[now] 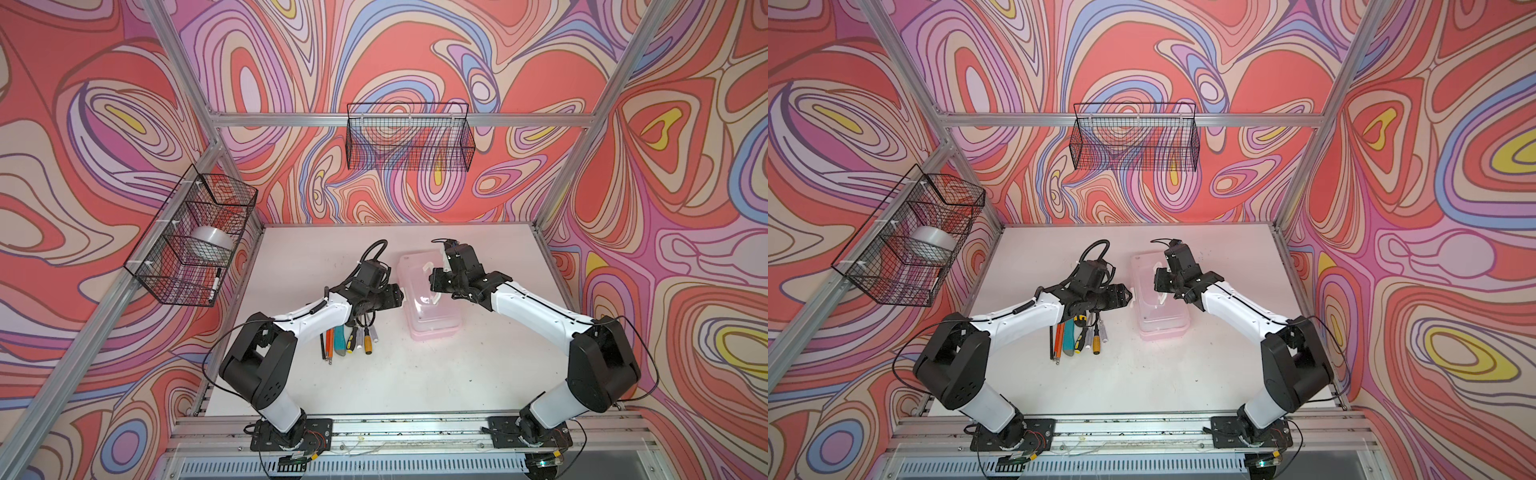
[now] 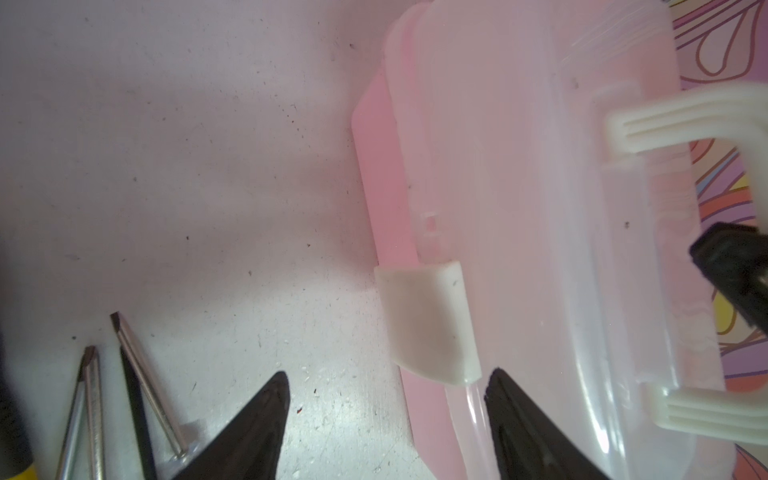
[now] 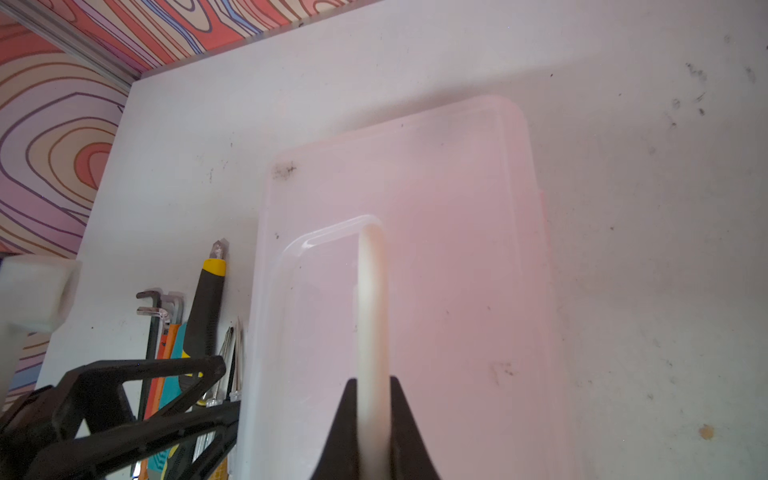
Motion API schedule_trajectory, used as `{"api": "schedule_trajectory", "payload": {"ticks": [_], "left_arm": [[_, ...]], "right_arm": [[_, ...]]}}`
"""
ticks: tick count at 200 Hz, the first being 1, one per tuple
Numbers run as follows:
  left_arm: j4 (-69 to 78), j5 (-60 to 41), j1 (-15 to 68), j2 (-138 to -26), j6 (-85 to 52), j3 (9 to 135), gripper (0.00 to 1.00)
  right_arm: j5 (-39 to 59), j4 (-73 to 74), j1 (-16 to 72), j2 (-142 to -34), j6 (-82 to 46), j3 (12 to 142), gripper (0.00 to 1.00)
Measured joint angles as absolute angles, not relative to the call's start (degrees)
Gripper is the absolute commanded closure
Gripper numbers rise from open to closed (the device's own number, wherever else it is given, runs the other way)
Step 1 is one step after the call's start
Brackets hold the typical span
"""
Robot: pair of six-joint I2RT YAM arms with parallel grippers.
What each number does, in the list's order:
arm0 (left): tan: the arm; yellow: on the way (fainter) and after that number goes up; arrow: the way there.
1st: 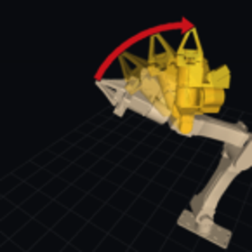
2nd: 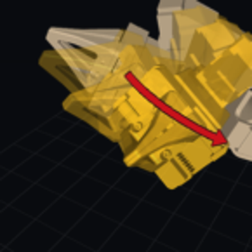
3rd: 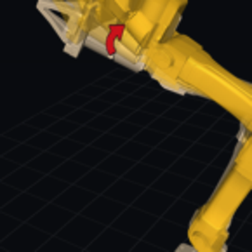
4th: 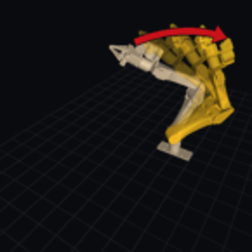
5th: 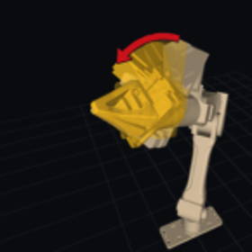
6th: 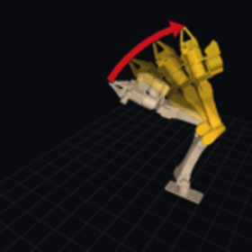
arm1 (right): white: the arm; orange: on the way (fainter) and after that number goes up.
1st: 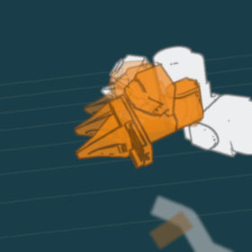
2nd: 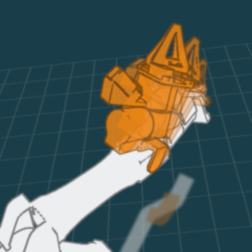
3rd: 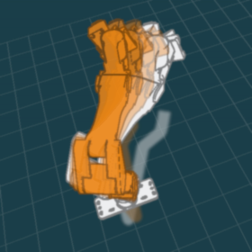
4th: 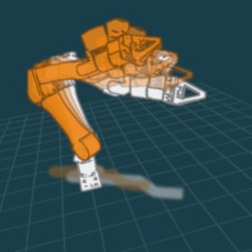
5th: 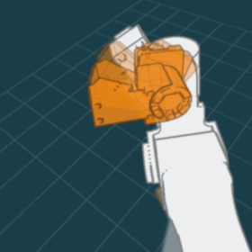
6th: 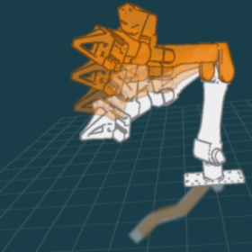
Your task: Pack the tool kit
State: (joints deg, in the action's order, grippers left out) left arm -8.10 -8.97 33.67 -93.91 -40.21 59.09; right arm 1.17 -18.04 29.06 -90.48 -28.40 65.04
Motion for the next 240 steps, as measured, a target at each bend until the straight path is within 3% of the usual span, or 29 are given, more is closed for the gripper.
{"api": "schedule_trajectory", "payload": {"ticks": [240], "left_arm": [[-22.57,15.0,40.12,-102.61,-36.64,67.66,0.21]], "right_arm": [[-4.89,-18.22,30.48,-90.11,-29.1,64.93,1.0]]}}
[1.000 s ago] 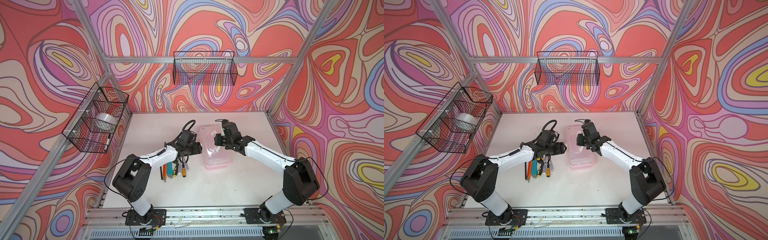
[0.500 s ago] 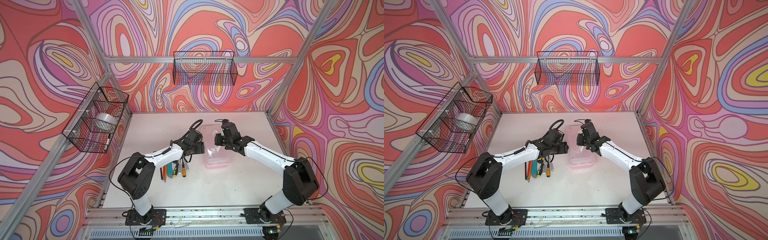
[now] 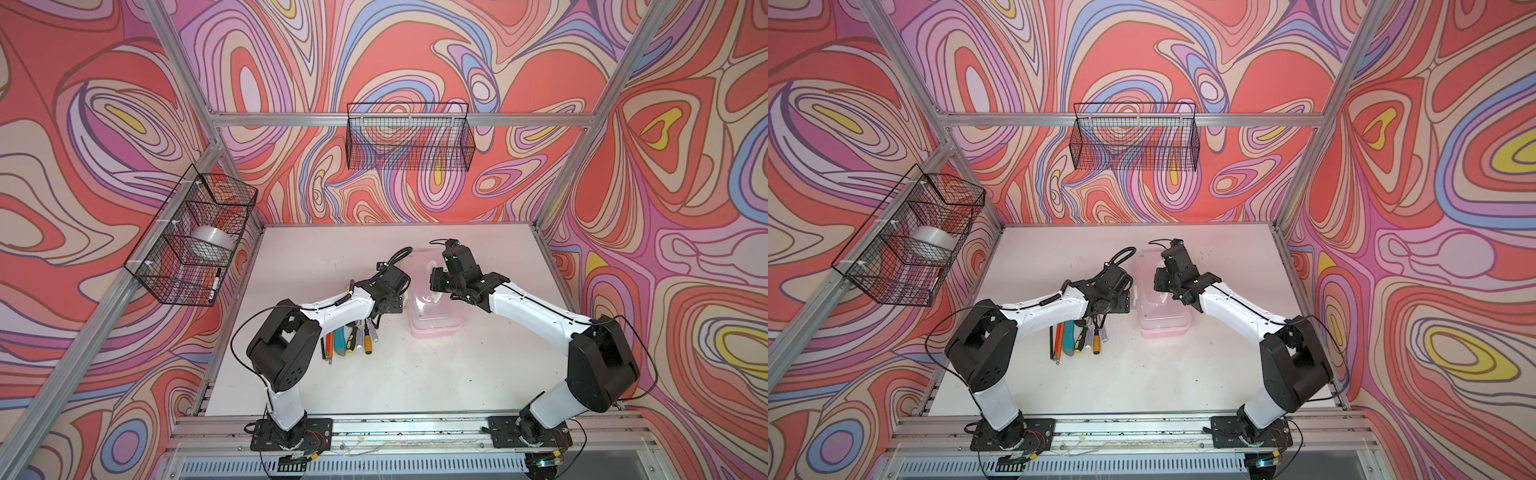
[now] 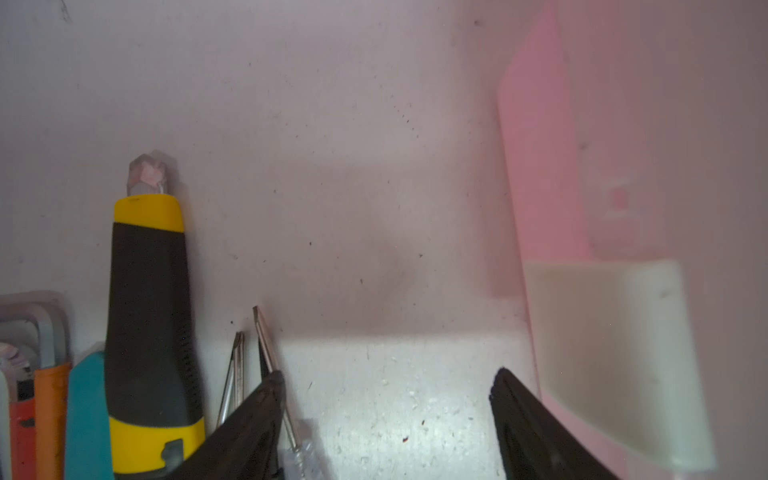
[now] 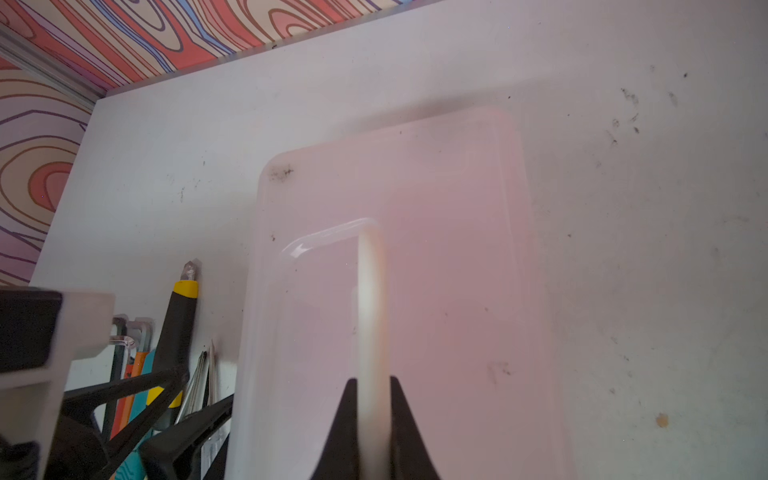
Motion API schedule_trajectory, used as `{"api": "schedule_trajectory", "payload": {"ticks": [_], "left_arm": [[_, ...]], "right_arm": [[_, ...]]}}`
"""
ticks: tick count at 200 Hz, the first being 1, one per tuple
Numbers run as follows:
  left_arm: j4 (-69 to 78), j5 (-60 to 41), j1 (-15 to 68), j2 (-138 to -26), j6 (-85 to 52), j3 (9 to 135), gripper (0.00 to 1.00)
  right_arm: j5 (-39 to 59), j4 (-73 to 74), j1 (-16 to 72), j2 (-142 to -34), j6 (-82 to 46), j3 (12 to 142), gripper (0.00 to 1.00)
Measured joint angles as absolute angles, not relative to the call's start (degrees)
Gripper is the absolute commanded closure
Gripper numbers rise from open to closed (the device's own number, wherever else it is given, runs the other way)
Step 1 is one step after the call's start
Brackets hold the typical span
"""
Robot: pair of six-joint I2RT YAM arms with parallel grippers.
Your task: Pack the tool kit
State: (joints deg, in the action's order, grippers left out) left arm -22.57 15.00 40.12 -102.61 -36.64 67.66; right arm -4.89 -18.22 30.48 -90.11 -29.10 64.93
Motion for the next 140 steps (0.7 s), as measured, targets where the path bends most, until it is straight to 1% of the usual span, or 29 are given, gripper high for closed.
{"api": "schedule_trajectory", "payload": {"ticks": [27,53,81,108,125,140], "left_arm": [[-21.69,12.93,39.86,-100.68,-36.69,64.07,0.2],[-19.31,8.51,39.29,-95.64,-37.54,60.14,0.2],[-13.8,2.11,36.86,-86.11,-39.75,55.48,0.2],[-8.86,-2.24,35.11,-79.37,-41.43,52.31,0.19],[-5.87,-4.93,34.92,-77.93,-42.33,51.48,0.2],[-2.13,-7.62,34.87,-77.71,-43.44,50.26,0.2]], "right_arm": [[-4.49,-19.33,30.39,-89.1,-29.26,64.51,1.0],[-0.08,-20.8,28.49,-86.78,-29.71,63.05,1.0],[13.08,-17.28,20.16,-82.94,-31.83,58.13,1.0],[27.2,-8.1,9.87,-81.43,-37.23,52.07,1.0],[32.6,-4.21,7.16,-81.54,-40.18,50.06,1.0],[36.93,-0.21,6.79,-82.3,-43.27,48.31,1.0]]}}
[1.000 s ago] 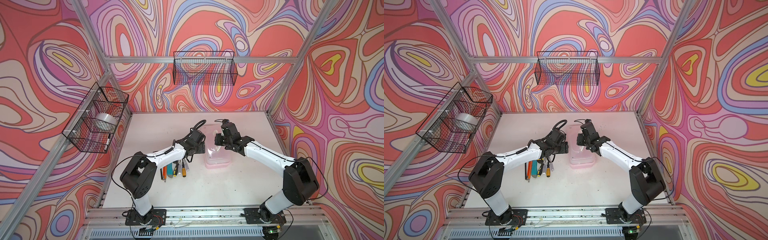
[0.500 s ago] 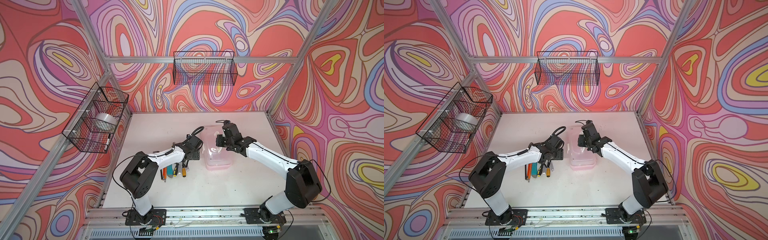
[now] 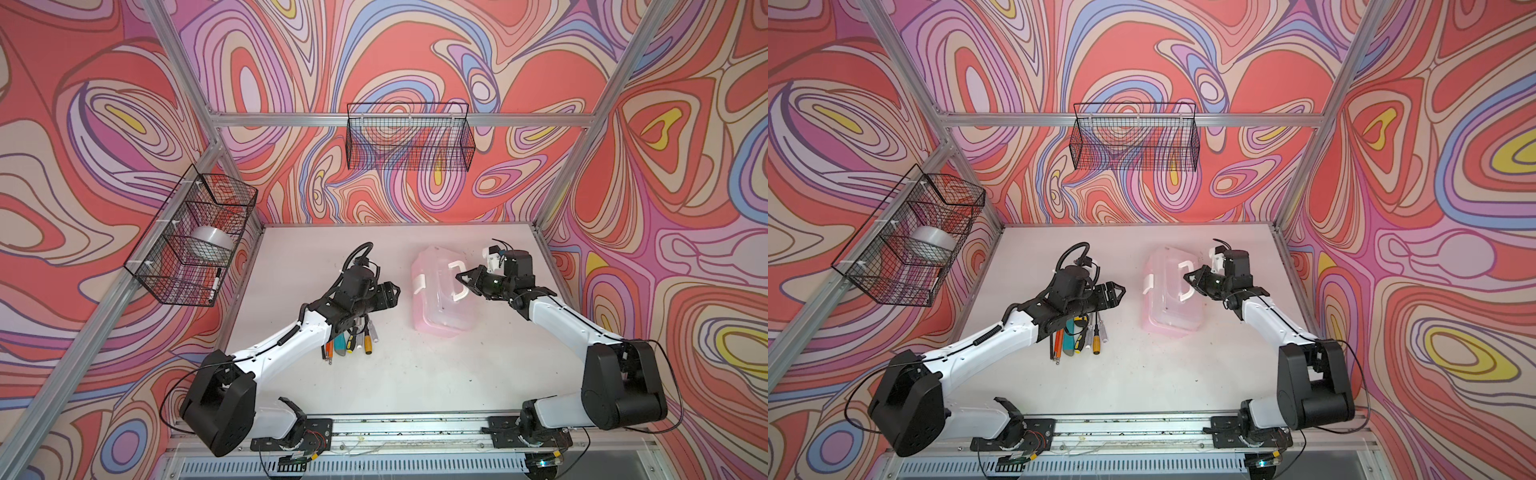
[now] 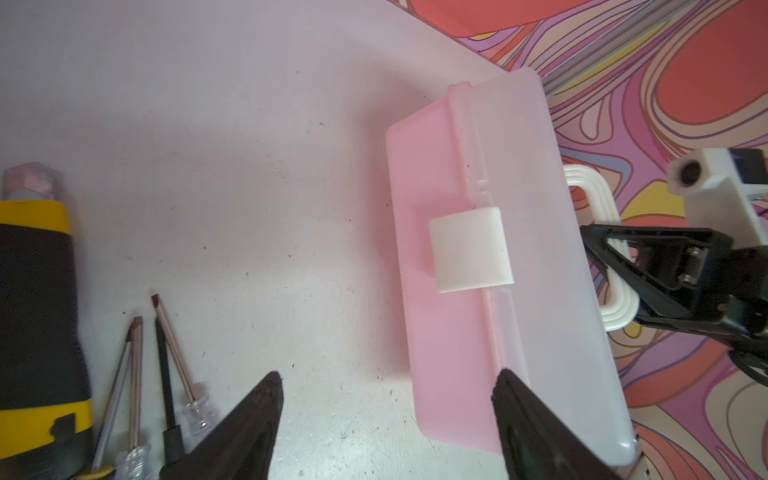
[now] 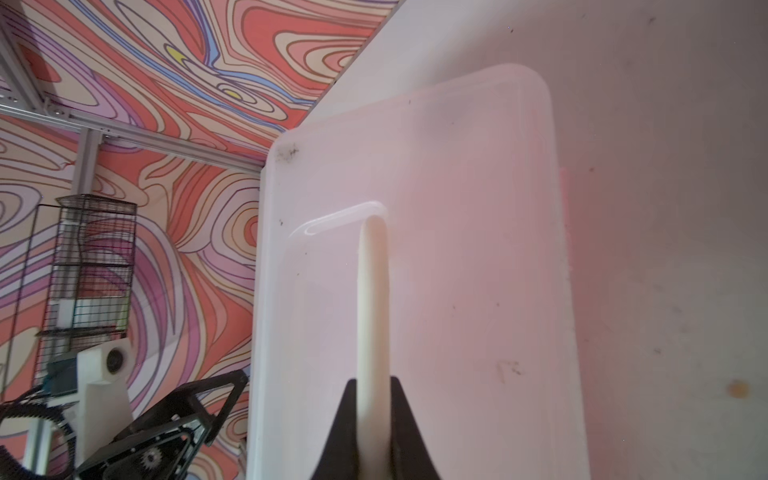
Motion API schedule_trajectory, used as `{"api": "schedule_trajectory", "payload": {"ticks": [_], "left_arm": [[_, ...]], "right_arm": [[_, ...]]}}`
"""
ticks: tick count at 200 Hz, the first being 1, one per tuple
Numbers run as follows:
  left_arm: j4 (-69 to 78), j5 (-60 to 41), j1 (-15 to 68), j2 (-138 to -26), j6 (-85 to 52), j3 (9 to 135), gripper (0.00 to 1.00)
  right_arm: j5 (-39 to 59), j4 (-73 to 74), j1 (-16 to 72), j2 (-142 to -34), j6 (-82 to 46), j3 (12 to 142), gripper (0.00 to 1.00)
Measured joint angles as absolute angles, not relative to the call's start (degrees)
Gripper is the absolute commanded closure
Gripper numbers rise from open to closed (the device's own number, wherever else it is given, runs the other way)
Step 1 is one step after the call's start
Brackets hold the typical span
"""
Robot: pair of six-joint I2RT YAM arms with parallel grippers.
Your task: Pack the tool kit
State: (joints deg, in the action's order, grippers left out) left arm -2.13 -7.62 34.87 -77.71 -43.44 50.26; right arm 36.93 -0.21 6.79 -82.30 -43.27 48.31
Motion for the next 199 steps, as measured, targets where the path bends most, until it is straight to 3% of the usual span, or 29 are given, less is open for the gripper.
{"api": "schedule_trajectory", "payload": {"ticks": [62,199], "left_arm": [[11.55,-15.57,34.48,-79.57,-49.01,45.25,0.2],[33.28,-29.54,31.57,-87.61,-61.58,42.89,0.24]], "right_arm": [[48.75,11.18,7.25,-86.0,-52.27,44.86,1.0],[49.04,9.23,7.14,-86.11,-49.08,44.93,1.0]]}}
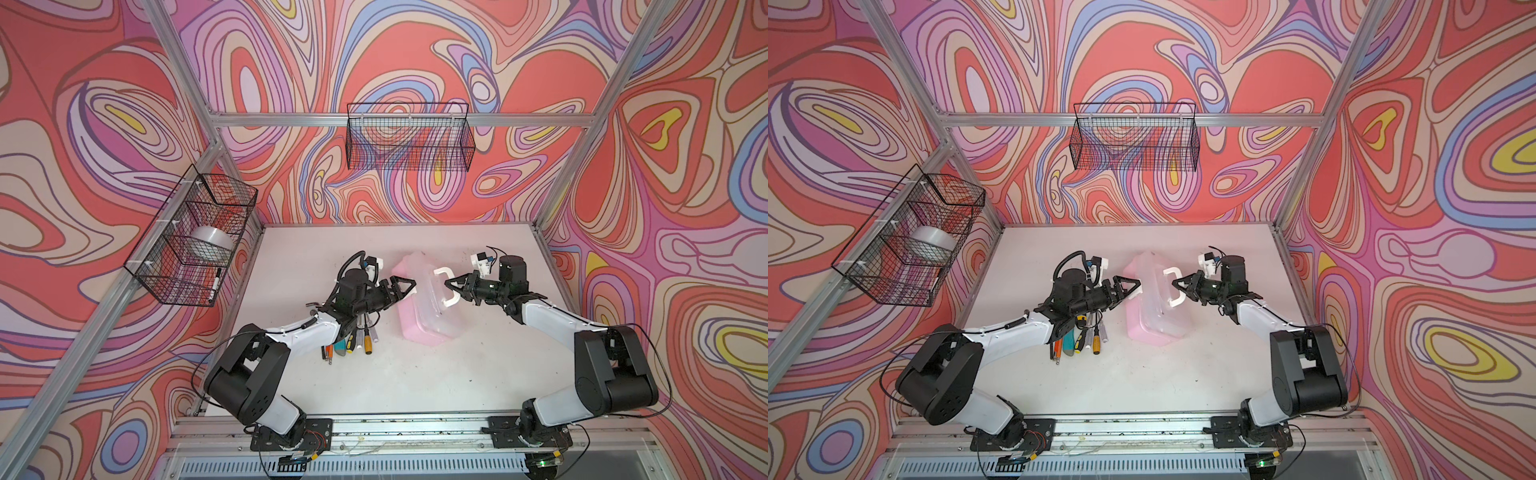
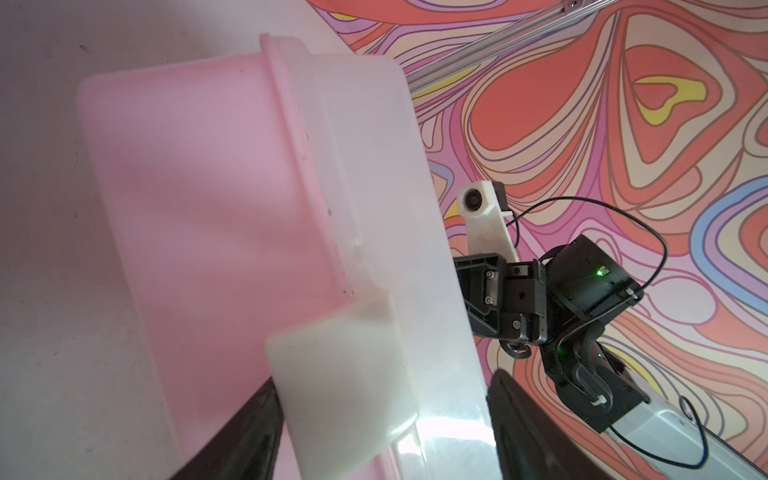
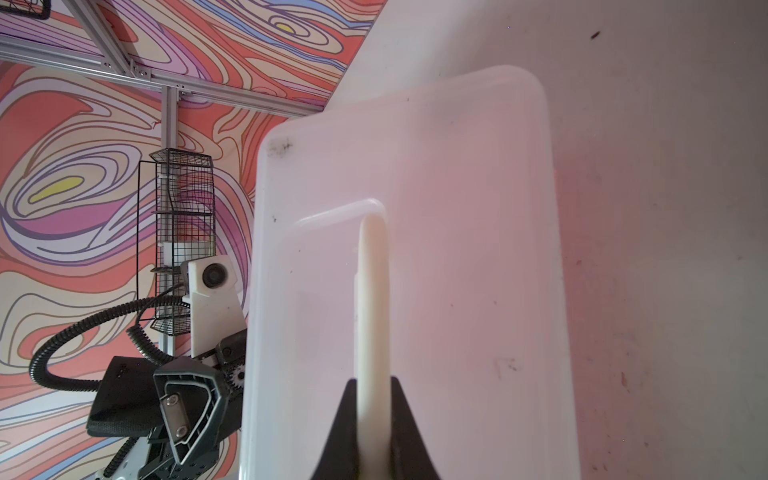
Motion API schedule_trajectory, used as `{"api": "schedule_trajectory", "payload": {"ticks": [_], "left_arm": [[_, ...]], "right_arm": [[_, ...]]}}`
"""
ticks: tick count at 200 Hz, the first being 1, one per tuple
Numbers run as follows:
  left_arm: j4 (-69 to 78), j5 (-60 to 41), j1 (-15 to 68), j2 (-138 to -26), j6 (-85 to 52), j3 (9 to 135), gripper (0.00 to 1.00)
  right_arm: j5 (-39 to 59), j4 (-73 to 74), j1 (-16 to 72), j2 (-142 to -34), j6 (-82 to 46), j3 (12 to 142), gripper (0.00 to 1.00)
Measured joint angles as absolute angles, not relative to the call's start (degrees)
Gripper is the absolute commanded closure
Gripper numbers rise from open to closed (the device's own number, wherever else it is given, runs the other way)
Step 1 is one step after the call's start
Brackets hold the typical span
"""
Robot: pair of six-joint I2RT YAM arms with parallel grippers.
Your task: Pack the tool kit
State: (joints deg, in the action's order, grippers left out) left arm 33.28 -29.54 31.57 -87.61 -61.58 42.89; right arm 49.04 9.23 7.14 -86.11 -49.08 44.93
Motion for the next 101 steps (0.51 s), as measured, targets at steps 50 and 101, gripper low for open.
{"api": "schedule_trajectory", "payload": {"ticks": [50,101], "left_arm": [[34.11,-31.09,30.92,-86.21,-62.85,42.87,0.24],[34.13,-32.62,30.74,-85.06,-63.22,45.19,0.25]], "right_arm": [[45.28,3.36,7.2,-85.93,-43.29,46.81,1.0],[40.86,-0.67,8.4,-85.93,-39.9,48.62,1.0]]}}
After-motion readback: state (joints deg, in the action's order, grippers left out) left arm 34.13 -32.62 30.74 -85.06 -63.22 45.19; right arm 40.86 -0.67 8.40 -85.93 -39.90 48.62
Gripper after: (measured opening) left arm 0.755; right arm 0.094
